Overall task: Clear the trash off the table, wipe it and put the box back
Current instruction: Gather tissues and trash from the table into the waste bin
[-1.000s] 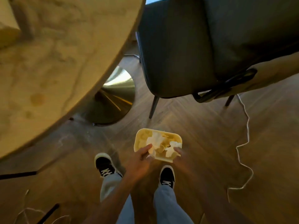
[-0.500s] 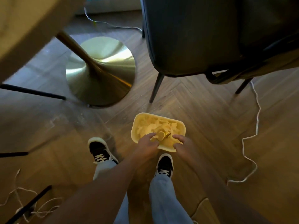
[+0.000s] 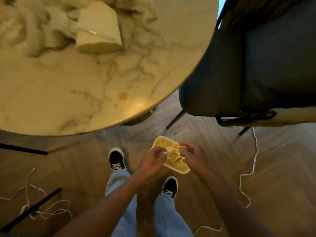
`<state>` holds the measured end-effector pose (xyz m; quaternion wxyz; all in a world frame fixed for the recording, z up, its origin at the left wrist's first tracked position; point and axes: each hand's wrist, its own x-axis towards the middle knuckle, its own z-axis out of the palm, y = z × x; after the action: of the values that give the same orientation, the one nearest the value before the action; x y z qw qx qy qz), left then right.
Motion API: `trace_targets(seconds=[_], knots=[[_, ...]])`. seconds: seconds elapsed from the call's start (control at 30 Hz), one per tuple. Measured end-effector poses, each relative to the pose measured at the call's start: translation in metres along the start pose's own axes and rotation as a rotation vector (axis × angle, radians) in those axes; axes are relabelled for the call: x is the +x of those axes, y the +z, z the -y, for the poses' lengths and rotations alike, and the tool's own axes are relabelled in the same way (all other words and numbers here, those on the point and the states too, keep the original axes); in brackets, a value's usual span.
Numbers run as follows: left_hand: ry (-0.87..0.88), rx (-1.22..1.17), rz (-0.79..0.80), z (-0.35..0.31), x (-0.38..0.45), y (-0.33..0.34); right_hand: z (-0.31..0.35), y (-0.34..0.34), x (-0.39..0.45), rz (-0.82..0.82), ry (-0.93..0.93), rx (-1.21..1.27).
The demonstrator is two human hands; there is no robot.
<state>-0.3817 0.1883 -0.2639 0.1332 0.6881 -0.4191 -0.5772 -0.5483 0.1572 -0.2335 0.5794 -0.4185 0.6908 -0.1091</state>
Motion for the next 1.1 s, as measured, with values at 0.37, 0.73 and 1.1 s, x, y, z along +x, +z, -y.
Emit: trace_targets(seconds=[0.37,0.73,1.1], knots=[[0.217,-0.120,-0.191,-0.078,-0.138,-0.115,0.158,-0.006,-0.116,0.115,-0.342,-0.449],[0.254,-0.249,-0.397,-0.077,-0.156,-0.271,0.311,0.089,-0.093,0.051,-0.574,-0.546],[0.182,-0.189,-0.442,-0.075,-0.120,-0.398,0.394,0.197,-0.025,0.181,-0.498,-0.530]])
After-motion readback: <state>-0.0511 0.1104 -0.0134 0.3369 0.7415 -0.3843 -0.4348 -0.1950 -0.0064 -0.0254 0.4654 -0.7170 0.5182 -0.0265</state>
